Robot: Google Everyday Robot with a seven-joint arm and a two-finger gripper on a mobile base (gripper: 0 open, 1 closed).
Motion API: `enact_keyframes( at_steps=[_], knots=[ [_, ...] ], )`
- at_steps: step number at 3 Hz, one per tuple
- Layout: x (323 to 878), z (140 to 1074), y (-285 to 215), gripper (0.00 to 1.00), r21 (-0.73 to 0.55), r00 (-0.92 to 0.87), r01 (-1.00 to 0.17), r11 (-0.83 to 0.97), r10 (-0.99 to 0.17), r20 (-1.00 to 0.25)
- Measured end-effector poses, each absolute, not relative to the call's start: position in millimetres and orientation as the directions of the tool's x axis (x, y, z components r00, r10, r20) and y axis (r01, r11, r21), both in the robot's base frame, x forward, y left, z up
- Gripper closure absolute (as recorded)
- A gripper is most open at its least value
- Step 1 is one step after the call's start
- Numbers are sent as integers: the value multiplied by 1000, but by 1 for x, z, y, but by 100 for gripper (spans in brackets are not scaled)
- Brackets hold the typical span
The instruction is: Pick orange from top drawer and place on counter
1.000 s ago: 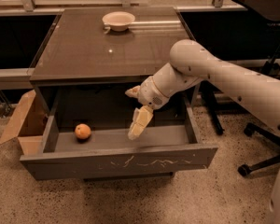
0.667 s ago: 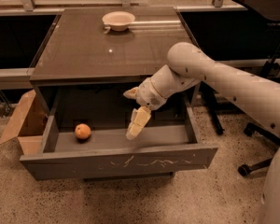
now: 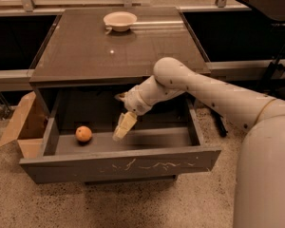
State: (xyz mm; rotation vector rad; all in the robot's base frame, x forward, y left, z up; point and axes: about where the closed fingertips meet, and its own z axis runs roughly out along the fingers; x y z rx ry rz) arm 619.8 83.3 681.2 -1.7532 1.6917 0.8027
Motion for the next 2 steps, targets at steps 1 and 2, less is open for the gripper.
enact_keyframes(
  at_steps=[1, 2],
  knots=[
    [640, 667, 101, 0, -32, 30, -999, -8, -644, -765],
    [640, 667, 101, 0, -32, 30, -999, -8, -644, -765]
  ],
)
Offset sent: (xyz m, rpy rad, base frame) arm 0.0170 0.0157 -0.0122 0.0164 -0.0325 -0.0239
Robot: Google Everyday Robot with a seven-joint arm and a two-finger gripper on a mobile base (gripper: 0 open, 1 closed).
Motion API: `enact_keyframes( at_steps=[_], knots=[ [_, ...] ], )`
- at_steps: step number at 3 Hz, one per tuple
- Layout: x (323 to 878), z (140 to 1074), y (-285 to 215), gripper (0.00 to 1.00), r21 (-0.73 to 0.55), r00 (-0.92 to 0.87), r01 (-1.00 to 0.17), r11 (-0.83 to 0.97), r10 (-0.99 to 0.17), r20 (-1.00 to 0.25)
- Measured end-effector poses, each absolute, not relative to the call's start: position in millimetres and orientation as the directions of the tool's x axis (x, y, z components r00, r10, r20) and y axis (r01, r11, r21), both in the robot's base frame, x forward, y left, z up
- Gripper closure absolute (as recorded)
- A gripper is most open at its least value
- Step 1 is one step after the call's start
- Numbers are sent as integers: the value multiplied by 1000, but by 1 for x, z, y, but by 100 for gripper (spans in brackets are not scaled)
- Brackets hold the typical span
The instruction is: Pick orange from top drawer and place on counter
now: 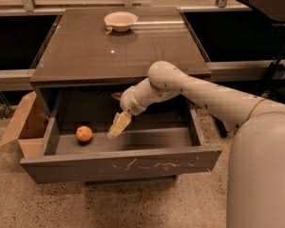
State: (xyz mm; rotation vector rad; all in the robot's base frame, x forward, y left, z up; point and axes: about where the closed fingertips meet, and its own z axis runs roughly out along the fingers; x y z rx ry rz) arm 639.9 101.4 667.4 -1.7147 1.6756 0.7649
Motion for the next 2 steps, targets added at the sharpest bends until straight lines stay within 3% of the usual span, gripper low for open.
enact_keyframes(
  at_steps=[2],
  knots=[
    [638, 654, 142, 0, -69, 77, -997, -38, -666, -742]
  ],
)
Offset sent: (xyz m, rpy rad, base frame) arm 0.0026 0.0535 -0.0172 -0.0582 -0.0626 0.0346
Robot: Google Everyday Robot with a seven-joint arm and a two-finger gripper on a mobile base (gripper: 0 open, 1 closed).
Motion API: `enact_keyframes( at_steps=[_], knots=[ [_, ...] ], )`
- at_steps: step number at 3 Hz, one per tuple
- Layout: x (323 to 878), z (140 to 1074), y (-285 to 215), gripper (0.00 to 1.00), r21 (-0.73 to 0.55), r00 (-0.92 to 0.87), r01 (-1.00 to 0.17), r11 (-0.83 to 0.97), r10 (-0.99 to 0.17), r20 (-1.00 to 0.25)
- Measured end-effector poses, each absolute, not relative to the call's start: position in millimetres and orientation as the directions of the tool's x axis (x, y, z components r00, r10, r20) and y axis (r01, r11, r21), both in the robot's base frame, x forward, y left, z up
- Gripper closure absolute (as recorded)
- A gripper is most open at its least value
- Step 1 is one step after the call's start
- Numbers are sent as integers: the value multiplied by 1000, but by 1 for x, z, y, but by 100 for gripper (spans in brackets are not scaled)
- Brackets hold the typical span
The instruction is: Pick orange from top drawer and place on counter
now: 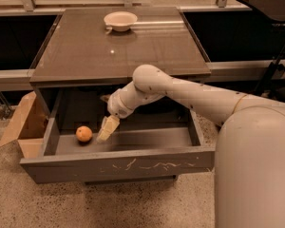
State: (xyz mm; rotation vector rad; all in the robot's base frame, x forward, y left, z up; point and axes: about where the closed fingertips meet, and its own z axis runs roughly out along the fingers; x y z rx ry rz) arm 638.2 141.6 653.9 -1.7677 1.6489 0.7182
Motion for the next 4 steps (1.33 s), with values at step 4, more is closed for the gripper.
enact_keyframes(
  at_steps=[4],
  knots=[
    [623, 626, 195, 0, -48, 88, -996, -80, -645, -759]
  ],
)
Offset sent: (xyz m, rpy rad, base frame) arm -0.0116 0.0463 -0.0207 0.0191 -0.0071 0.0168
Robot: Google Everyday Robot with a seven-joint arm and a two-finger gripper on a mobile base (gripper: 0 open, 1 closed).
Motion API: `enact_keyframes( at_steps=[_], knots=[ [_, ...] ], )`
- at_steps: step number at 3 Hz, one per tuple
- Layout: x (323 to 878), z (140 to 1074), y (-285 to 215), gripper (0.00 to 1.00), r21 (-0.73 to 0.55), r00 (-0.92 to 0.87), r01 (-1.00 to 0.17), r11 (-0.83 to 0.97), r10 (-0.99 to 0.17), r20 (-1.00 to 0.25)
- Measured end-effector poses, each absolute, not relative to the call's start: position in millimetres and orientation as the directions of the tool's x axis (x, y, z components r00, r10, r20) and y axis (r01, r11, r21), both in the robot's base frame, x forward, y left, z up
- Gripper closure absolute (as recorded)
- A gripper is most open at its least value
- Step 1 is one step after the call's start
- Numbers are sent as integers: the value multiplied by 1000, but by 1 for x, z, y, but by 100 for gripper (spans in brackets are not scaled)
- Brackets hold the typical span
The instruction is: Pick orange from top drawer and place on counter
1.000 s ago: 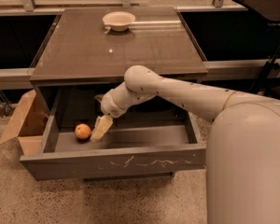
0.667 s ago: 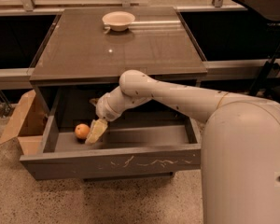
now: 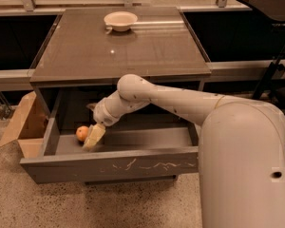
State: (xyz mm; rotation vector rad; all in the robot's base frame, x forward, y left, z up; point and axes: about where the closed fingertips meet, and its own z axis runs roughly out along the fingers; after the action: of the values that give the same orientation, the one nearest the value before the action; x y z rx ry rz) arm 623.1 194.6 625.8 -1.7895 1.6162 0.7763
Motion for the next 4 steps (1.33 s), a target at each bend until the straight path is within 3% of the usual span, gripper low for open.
enact_keyframes(
  at_steps=[1, 2, 3, 4],
  knots=[
    [622, 621, 200, 17, -39, 87, -995, -88, -638, -765],
    [621, 622, 201, 48, -38, 87, -995, -90, -634, -769],
    [620, 623, 201, 71, -36, 88, -995, -95, -623, -777],
    [620, 654, 192, 94, -68, 112, -993, -100, -539, -835]
  ],
)
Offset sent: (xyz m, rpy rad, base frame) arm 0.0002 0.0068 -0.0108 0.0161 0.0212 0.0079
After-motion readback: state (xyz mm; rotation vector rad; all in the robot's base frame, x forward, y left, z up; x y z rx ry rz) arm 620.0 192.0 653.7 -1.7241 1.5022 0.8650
